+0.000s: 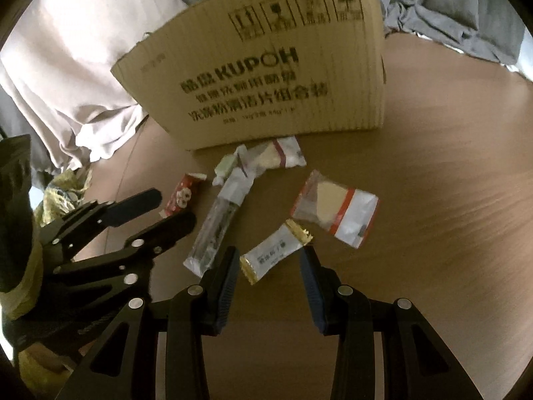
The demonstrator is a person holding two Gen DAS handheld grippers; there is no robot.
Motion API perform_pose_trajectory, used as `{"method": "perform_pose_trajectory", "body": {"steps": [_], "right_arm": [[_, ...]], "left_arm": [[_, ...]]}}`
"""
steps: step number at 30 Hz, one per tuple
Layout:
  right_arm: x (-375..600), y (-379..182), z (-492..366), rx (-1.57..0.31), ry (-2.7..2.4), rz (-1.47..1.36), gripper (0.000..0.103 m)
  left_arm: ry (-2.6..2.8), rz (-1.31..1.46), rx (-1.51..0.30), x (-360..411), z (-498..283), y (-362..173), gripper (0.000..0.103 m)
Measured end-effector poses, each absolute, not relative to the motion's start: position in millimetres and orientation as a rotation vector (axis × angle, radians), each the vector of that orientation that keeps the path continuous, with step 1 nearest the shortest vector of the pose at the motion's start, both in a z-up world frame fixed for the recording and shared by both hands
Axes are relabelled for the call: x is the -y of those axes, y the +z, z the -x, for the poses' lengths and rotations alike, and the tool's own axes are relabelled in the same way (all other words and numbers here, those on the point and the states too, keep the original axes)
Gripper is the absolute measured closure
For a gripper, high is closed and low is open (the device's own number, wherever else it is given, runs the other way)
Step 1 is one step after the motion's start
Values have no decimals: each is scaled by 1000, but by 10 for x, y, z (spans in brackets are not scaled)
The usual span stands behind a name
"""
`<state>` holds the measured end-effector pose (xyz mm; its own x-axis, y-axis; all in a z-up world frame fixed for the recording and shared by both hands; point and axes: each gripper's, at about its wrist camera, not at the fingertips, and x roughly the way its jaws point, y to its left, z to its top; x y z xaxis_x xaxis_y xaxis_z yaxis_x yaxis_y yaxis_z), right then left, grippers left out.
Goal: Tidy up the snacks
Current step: 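Move both tools back toward the remaining snack packets, then grasp the long white stick packet with the left tool while the right tool grasps the gold-edged white packet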
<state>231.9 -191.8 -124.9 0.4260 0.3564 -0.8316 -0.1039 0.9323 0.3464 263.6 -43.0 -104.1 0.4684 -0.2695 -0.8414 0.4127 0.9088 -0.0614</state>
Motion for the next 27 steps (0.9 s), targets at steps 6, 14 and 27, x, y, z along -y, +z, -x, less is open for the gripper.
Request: {"method": "perform_pose_trajectory", "body": {"steps": [6, 14, 27], "right_arm": [[1950, -1303, -2335, -1114, 274, -276, 64], [2001, -1321, -2363, -1119, 255, -290, 64], [1921, -1349, -2405, -1128, 275, -303, 64]], "left_arm": [[-442, -147, -1049, 528, -2742, -1230, 56], [-424, -155, -1070, 614, -2796, -1350, 67], [-408, -106, -1061, 451, -2716, -1343, 83]]}}
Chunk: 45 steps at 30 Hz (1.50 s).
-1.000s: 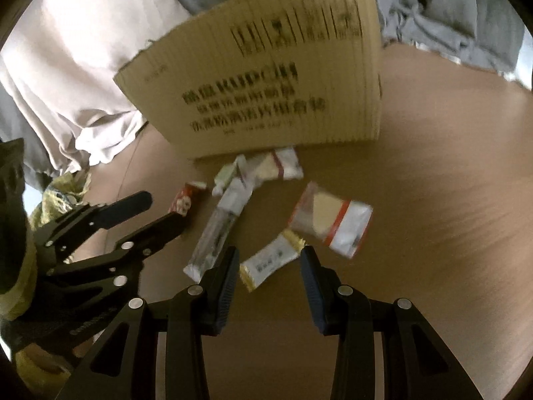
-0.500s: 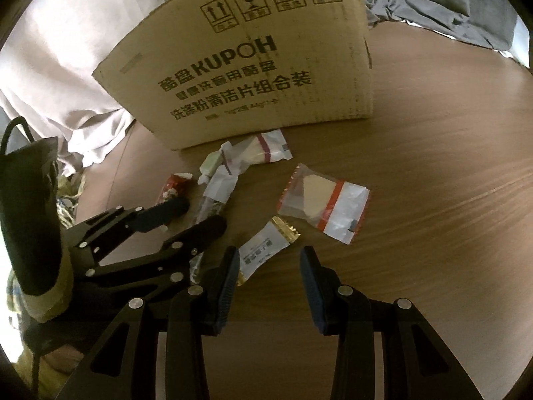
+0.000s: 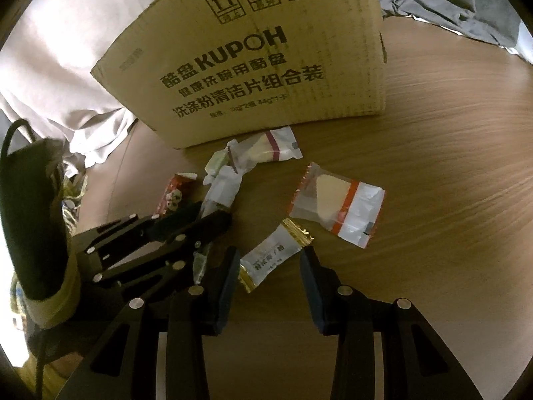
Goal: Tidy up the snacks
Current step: 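Grasp the long white stick packet with the left tool while the right tool grasps the gold-edged white packet, then lift both packets over the box and open both tools to drop them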
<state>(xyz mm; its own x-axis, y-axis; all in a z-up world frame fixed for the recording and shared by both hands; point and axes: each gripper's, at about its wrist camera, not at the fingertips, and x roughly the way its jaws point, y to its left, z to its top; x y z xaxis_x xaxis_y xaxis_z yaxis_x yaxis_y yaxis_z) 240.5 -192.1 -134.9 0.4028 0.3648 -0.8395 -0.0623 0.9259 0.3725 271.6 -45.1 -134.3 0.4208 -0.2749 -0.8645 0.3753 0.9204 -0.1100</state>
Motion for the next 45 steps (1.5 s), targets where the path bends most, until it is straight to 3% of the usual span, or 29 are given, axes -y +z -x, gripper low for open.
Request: {"method": "perform_pose_trajectory", "body": {"steps": [21, 22, 24, 31, 45], "right_arm": [[1630, -1418, -2546, -1122, 266, -166, 65], [1617, -1416, -2547, -1118, 264, -149, 67], [1573, -1427, -2546, -1118, 265, -120, 79], [1578, -1408, -2490, -1096, 283, -92, 82], [1704, -757, -2347, -930, 324, -140, 82]], "left_arm": [[-315, -34, -1031, 233, -2500, -1148, 83], [-312, -35, -1031, 230, -2499, -1144, 83], [-307, -32, -1029, 222, -2498, -1136, 83], [-293, -6, -1019, 185, -2462, -1080, 83], [-320, 51, -875, 193, -2351, -462, 83]]}}
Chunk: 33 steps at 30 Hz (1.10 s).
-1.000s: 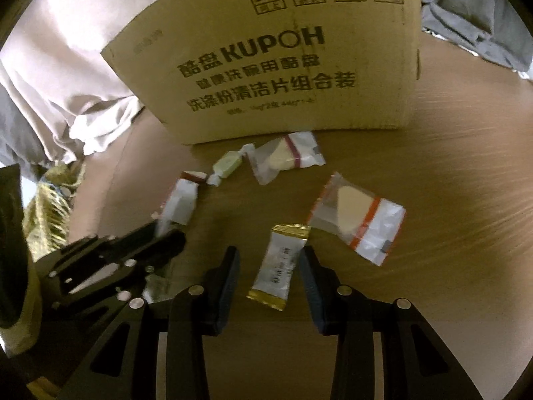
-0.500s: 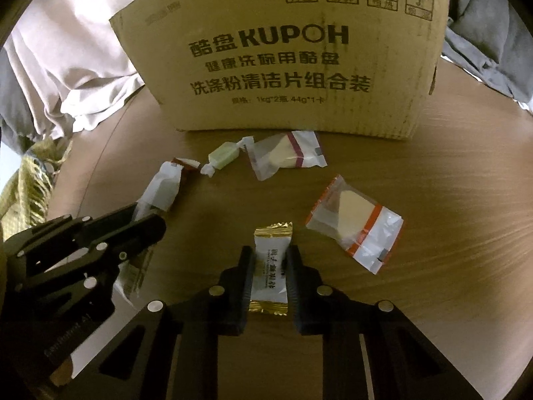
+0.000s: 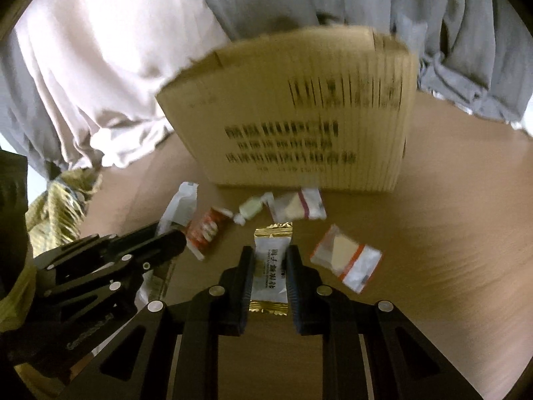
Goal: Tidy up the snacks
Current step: 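Lift both packets over the box and open both tools to drop them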
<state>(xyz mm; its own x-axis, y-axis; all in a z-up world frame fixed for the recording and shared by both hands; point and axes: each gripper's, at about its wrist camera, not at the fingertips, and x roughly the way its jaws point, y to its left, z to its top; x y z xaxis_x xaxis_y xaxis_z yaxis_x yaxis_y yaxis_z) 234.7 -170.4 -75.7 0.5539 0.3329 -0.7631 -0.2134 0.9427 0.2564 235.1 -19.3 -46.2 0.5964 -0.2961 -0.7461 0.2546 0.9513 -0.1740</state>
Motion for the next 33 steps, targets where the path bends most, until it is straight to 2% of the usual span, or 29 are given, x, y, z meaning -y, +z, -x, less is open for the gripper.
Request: {"method": "perform_pose_trajectory", "body": {"steps": [21, 33], "right_arm": [[1835, 365, -2542, -603, 337, -145, 82], [1829, 546, -3014, -565, 327, -110, 82]], "left_arm": [[-333, -21, -576, 239, -2690, 625, 83], [-366, -81, -608, 332, -3294, 679, 83]]}}
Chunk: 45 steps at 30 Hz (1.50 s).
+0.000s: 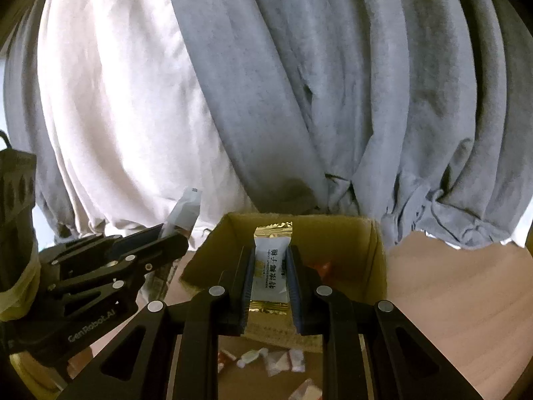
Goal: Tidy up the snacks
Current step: 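Lift both packets over the box and open both tools to drop them, then lower both tools back to the remaining packets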
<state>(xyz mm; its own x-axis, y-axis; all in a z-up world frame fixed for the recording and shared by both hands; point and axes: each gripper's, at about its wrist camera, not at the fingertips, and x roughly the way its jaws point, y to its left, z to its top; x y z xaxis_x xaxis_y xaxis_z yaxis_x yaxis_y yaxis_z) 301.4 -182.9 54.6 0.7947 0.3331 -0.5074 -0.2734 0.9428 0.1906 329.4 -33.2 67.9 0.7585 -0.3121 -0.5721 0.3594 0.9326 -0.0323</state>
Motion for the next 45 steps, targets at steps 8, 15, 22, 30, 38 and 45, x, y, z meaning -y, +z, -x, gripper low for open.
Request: {"method": "perform_pose_trajectory", "body": {"steps": [8, 15, 22, 30, 38, 45], "right_arm": [[1863, 395, -3441, -643, 332, -136, 82], [1927, 267, -3531, -673, 268, -142, 57], [1974, 249, -3247, -651, 246, -99, 57], [1990, 67, -2881, -698, 252, -19, 57], [2017, -329, -2678, -836, 227, -8, 57], [1947, -774, -2605, -1043, 219, 35, 57]], "left_arm": [[-373, -108, -681, 405, -3694, 473, 78], [-310, -124, -664, 325, -3634, 435, 56], [-263, -130, -631, 268, -3250, 441, 52], [-213, -190, -630, 275, -2757, 174, 48], [-156, -221, -700, 187, -2509, -194, 38], [-118, -199, -860, 102, -2527, -589, 31]]}}
